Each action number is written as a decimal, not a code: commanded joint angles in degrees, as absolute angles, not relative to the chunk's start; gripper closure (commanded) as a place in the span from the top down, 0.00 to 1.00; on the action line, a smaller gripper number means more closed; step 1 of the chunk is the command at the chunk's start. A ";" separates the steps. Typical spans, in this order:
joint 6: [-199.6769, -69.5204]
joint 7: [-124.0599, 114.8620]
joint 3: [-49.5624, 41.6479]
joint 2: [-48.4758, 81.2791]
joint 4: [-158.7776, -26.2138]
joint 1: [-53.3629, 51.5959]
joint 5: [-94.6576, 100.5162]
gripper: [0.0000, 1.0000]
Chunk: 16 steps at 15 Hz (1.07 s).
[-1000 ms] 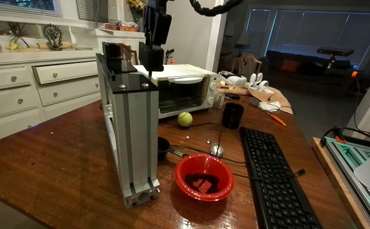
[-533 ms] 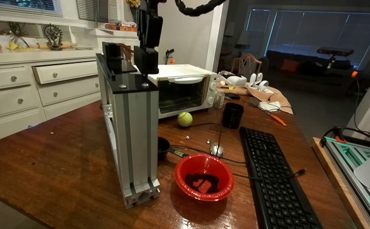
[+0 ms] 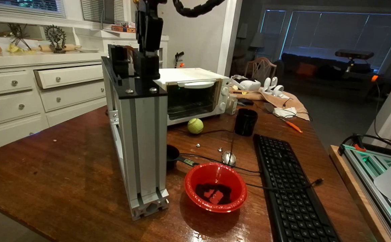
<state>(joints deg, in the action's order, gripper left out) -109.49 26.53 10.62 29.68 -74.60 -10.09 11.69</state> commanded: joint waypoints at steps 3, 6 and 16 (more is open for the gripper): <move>-106.75 29.62 11.12 32.99 -69.45 -10.29 9.73 0.23; -105.96 30.78 11.54 33.96 -67.90 -10.40 8.93 0.23; -106.30 32.96 12.39 36.64 -64.07 -10.79 8.63 0.23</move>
